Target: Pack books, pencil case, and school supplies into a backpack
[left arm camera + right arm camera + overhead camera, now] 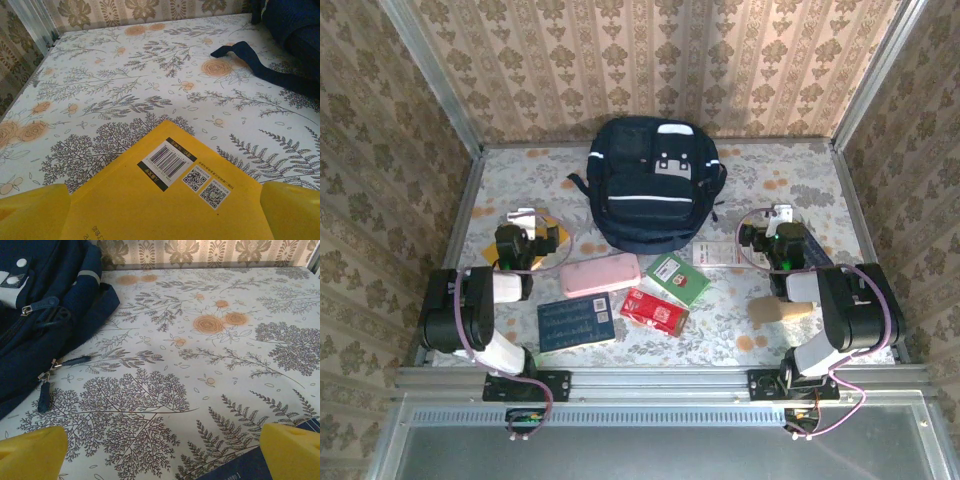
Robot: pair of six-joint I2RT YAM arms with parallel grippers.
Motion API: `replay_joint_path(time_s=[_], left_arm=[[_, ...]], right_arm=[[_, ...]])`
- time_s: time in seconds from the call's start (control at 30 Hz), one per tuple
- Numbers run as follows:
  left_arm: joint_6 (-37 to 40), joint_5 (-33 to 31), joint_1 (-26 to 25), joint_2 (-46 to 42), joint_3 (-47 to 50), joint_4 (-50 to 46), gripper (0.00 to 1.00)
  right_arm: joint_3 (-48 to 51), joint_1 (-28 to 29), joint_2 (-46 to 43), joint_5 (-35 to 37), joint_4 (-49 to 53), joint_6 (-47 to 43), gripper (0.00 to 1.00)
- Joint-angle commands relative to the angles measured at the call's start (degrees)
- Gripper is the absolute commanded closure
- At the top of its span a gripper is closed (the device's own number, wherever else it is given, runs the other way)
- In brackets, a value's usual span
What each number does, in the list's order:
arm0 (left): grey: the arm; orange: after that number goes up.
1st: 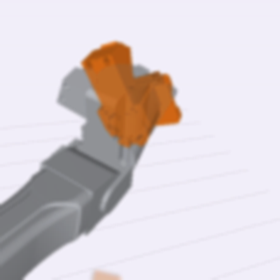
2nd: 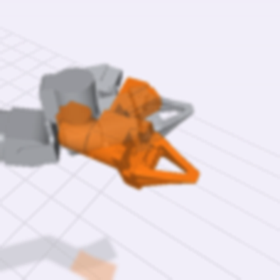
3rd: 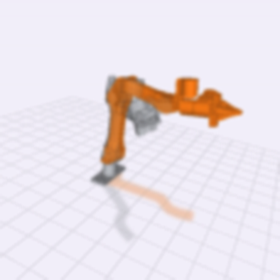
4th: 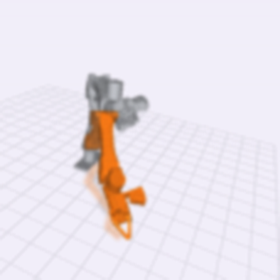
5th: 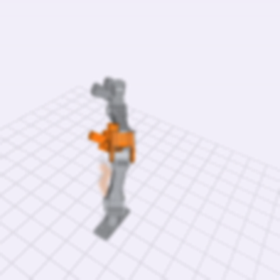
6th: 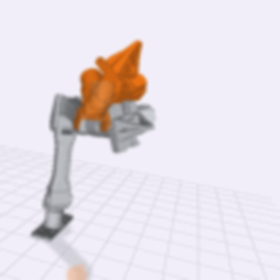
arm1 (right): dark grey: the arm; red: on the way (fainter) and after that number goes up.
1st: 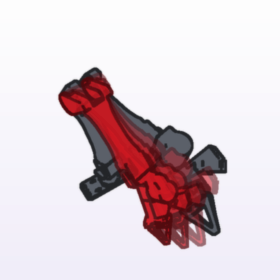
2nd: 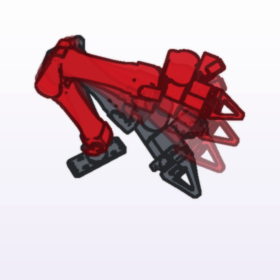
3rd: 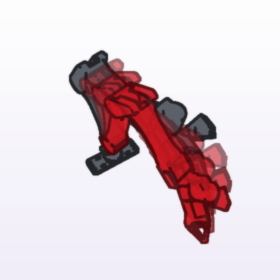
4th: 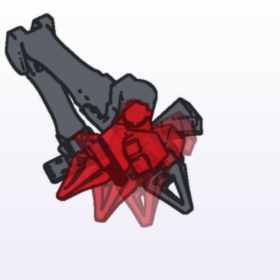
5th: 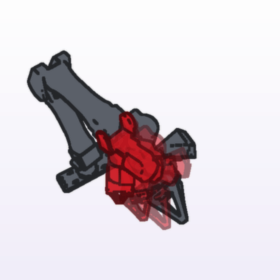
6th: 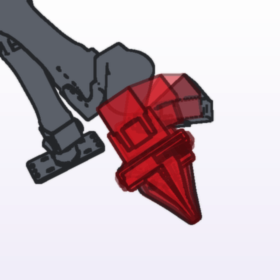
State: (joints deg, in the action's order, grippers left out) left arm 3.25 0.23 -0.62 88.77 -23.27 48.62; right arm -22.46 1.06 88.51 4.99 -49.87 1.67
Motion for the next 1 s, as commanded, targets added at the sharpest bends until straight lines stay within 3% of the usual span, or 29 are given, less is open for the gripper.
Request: replay_joint_path(time_s=[0.0, 0.73, 0.83, 0.97], left_arm=[[-0.18, 0.83, 0.12, -0.74, -0.2, -0.28, 0.0], [-0.1, 0.83, 0.1, -0.96, 0.18, 0.42, 0.0], [0.27, 0.8, -0.09, -5.11, 1.73, 0.32, 0.0], [3.04, -6.07, -5.01, -18.87, -0.11, -11.51, 0.0]], right_arm=[[-1.12, 0.17, -0.53, -1.26, 0.59, -0.35, 0.0], [-0.95, 0.02, -0.62, -1.52, 0.29, -0.37, 0.0], [-0.57, 0.75, -1.75, -1.62, 0.34, -1.4, 0.0], [-3.86, 8.37, -17.12, 3.93, 15.23, -6.96, 0.0]])
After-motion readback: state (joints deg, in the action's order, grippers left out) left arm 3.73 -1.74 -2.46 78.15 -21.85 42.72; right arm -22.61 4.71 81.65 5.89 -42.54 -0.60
